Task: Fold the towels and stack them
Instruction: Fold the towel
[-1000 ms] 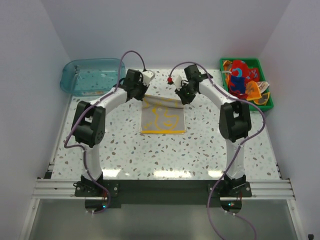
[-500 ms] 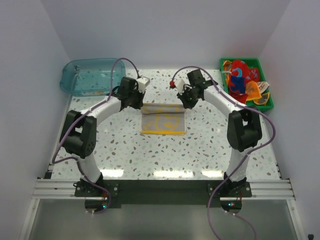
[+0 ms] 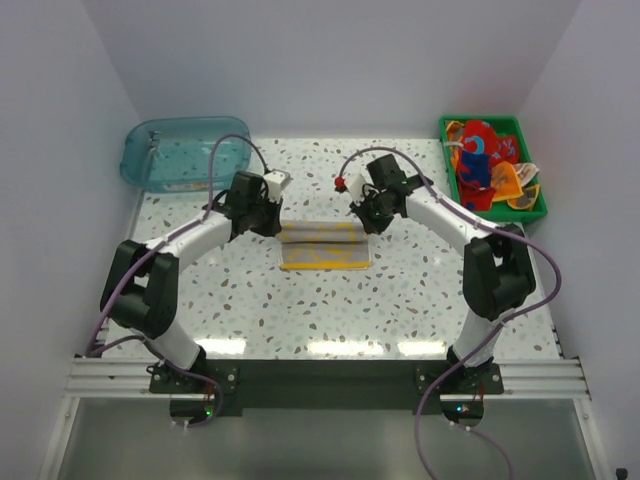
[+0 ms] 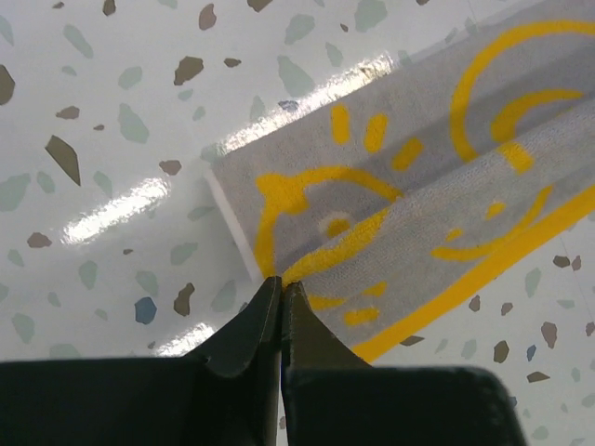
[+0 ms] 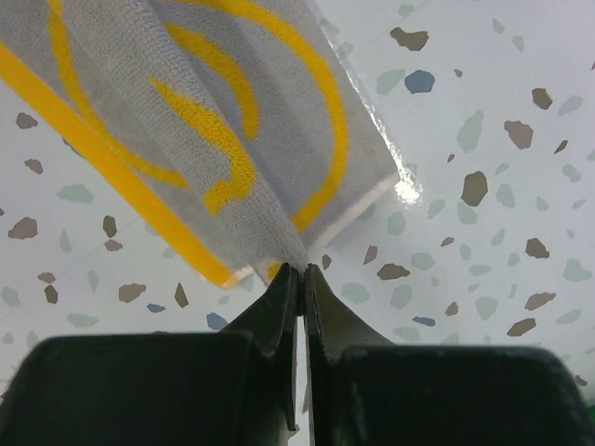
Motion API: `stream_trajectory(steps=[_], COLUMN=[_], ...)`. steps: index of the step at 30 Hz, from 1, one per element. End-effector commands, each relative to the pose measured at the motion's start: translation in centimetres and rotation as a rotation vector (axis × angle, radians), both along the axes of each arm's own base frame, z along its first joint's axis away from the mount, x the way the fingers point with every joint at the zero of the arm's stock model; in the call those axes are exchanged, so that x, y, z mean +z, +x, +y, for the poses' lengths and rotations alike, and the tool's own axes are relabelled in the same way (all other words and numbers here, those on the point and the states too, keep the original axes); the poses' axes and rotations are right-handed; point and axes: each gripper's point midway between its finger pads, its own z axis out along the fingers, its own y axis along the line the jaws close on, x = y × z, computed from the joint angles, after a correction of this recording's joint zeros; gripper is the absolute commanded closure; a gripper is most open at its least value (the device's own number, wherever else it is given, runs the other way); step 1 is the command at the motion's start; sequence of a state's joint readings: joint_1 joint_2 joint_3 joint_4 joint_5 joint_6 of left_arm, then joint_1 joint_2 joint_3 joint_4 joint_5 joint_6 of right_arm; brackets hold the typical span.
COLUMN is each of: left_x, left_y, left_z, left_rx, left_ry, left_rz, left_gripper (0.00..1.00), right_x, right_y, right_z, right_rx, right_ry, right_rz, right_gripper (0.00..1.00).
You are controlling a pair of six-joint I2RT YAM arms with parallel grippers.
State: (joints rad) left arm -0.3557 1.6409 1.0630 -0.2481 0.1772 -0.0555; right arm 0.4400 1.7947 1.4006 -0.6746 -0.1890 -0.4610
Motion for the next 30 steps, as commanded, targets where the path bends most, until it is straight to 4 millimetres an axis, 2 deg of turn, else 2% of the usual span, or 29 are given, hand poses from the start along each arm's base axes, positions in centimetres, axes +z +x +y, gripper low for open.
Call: stream_trajectory(steps=[1,8,11,17,19,22,23,24,26,30], left_x=[0.0,-1.4,-2.4,-2.7,-2.6,-2.0,-1.6,-1.1,1.0,5.4], left_y=[-0.6,-2.4,-3.1,-4.1,-4.3,-4.6,-4.8,-4.8,-4.9,-5.2], left_z=[1.8,0.9,0.7,0.5,0.6,0.9,1.1,1.2,1.4,1.2], left_rx=[0.068,0.053,0.05,0.049,0.057,0.079,0.086,0.095,0.124,0.182], left_ry=[0.018,0.008,0.02,0.023,0.026,0.036,0.032,0.028,0.001,-0.1], left_rz=[0.005,0.036,0.057,0.052,0.054,0.045,0.037,0.026,-0.015,-0.088], left_gripper=[1.0,1.0,1.0,0.95,0.87,0.68,0.6,0.43,0.31,0.28], right_x=[-0.3,-1.7,-2.5,-3.1,-3.3,-2.7,-2.4,-1.7,-1.0,2.3], right_y=[-0.7,-0.8,-1.1,-2.0,-2.6,-3.8,-4.3,-4.8,-5.8,-7.0], right_z=[-2.8,-3.3,-3.0,-2.0,-1.6,-0.9,-0.5,0.0,0.4,1.8], right_rx=[-0.094,-0.172,-0.193,-0.196,-0.195,-0.199,-0.202,-0.19,-0.217,-0.222], right_ry=[-0.088,-0.098,-0.075,-0.029,-0.016,0.027,0.044,0.073,0.091,0.221], right_rz=[-0.007,-0.009,0.009,0.046,0.065,0.109,0.124,0.131,0.152,0.124], right_gripper=[1.0,1.0,1.0,0.97,0.91,0.82,0.79,0.76,0.7,0.66])
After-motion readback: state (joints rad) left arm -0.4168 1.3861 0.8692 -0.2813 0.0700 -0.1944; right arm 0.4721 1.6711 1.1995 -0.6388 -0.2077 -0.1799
